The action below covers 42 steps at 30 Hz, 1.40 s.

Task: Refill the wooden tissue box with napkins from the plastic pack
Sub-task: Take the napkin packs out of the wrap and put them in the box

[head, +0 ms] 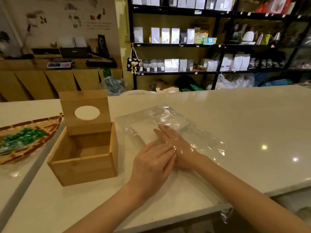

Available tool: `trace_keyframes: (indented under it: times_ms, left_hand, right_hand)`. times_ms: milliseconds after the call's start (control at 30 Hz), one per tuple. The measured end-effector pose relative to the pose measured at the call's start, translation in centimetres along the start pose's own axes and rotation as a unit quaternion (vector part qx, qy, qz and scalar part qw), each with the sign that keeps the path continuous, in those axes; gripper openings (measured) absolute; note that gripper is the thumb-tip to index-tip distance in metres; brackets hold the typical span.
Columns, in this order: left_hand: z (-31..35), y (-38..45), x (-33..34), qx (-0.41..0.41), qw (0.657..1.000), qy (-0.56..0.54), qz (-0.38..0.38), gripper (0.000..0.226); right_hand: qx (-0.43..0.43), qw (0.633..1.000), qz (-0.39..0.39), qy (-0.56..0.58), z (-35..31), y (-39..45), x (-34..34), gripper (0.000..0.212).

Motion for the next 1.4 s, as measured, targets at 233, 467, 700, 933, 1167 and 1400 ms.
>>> trace_keyframes:
  times_ms: [233,467,700,933,1167,1400]
  left_hand:
    - [-4.6,1.1,1.6,-0.321,0.923,-0.119,-0.177,0.077]
    - [-6.8,0.7,2.7,-0.489,0.832,-0.166,-0.203,0.057]
    - [-6.6,0.7,2.6,-0.478,0.834,-0.146,-0.232,0.056]
    - [-5.6,1.0,1.8,-0.442,0.854,-0.058,-0.269,0.048]
    - [-5.0,1.2,1.6,-0.456,0.842,-0.048,-0.284,0.049]
    - [-5.1,0.8,1.8,-0.417,0.856,-0.028,-0.305,0.05]
  right_hand:
    - [0.037,0.997,-0.001,-0.065,-0.5,3.4,1.8,0.069]
    - [0.043,0.998,-0.015,-0.034,-1.1,2.4,0.8,0.056]
    - [0.049,0.996,-0.044,-0.058,-0.8,-0.9,0.7,0.06]
    - [0.02,0.995,-0.073,-0.066,-1.6,-7.8,-0.1,0.07]
    - [-0.034,0.996,-0.082,-0.013,-1.9,-13.2,-1.0,0.06]
    - [0.03,0.972,0.01,0.232,-0.3,-14.0,-2.9,0.043]
Point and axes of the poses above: each hand's wrist, its own y-axis towards the middle knuckle, its own x-axis out of the palm, z = x × y, the point moved 3 cm from there along y, towards the middle knuckle, and after that the axes turned 2 degrees about x, right-handed, at the moved point
